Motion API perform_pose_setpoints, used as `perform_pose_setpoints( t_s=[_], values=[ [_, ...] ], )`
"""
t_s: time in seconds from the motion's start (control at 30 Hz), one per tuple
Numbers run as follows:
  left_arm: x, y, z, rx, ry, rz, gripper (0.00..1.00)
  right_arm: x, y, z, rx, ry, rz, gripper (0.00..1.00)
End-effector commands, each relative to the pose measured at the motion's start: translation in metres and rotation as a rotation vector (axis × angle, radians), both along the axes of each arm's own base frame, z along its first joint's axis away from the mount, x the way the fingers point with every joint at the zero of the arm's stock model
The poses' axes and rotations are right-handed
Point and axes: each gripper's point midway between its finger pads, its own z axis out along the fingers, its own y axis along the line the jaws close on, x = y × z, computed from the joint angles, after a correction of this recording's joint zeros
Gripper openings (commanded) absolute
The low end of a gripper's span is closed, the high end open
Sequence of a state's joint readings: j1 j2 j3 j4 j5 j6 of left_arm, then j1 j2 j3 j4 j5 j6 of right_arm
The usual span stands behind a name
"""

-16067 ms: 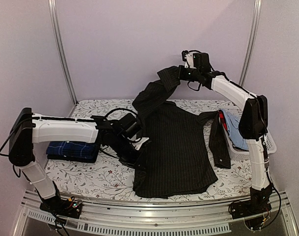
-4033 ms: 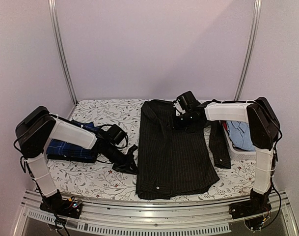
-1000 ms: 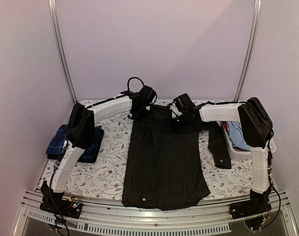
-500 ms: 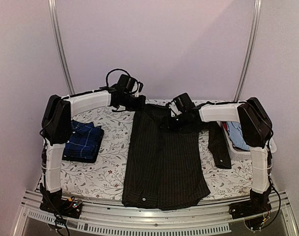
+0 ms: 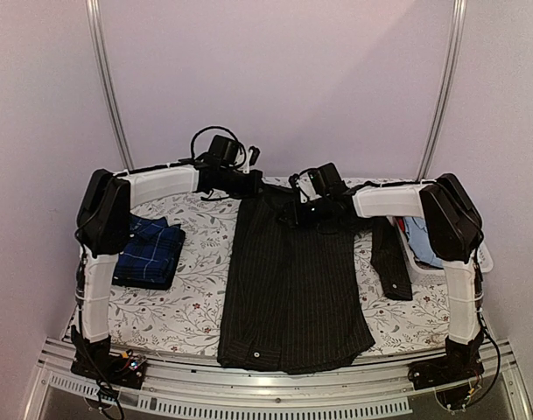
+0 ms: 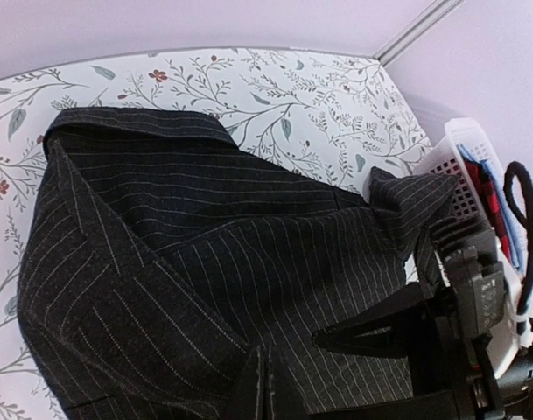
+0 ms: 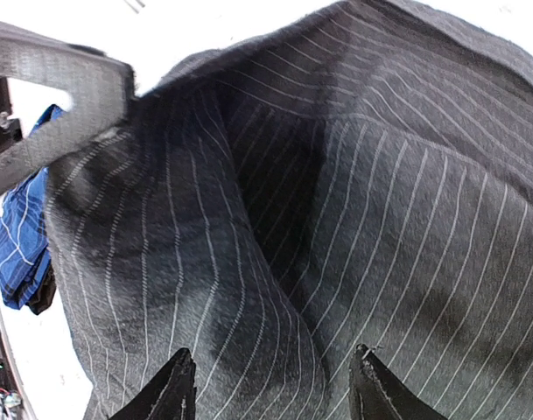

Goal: Fold and stack the long sleeve shirts
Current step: Smooth out the 1/3-folded shirt at the center of the board.

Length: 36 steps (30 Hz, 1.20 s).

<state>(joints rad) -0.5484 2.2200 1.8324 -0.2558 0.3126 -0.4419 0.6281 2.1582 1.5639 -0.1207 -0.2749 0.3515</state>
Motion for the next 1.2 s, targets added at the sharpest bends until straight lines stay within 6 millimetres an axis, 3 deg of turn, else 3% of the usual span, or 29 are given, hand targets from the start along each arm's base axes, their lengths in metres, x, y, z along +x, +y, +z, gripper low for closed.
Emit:
perform_pose_setpoints(
  t_s=[0.0, 0.17, 0.33, 0.4, 0.53, 0.6, 0.7, 0.83, 1.0, 1.17],
  values=[
    [0.008, 0.003, -0.01, -0.018, 0.003, -0.006, 0.0, 0.01, 0.014, 0.004, 0.001, -0.134, 0.098, 0.58],
    [0.014, 0.008, -0.019, -0.001, 0.002, 0.016, 0.0, 0.021, 0.026, 0.004, 0.038, -0.158, 0.172, 0.57],
    [0.028, 0.014, -0.031, 0.022, 0.002, 0.045, 0.0, 0.024, 0.038, -0.01, 0.062, -0.136, 0.212, 0.48],
    [0.034, 0.016, -0.033, 0.031, -0.006, 0.05, 0.02, 0.027, 0.038, -0.016, 0.062, -0.12, 0.204, 0.39],
    [0.045, 0.024, -0.029, 0.034, -0.027, 0.075, 0.19, 0.037, 0.028, -0.025, 0.034, -0.069, 0.135, 0.04],
    [0.05, 0.029, -0.024, 0.024, -0.041, 0.086, 0.29, 0.039, 0.021, -0.021, 0.009, -0.049, 0.086, 0.0],
    [0.058, 0.037, -0.017, 0.013, -0.06, 0.103, 0.41, 0.041, 0.008, -0.012, -0.025, -0.012, -0.007, 0.0],
    [0.068, 0.047, -0.021, 0.02, -0.057, 0.134, 0.4, 0.041, -0.005, 0.0, -0.023, 0.053, -0.121, 0.0],
    [0.071, 0.057, -0.035, 0.036, -0.027, 0.157, 0.36, 0.042, -0.002, 0.007, 0.004, 0.05, -0.123, 0.28],
    [0.064, 0.065, -0.039, 0.035, -0.01, 0.161, 0.28, 0.053, 0.008, 0.048, 0.047, -0.074, -0.051, 0.47]
  ],
)
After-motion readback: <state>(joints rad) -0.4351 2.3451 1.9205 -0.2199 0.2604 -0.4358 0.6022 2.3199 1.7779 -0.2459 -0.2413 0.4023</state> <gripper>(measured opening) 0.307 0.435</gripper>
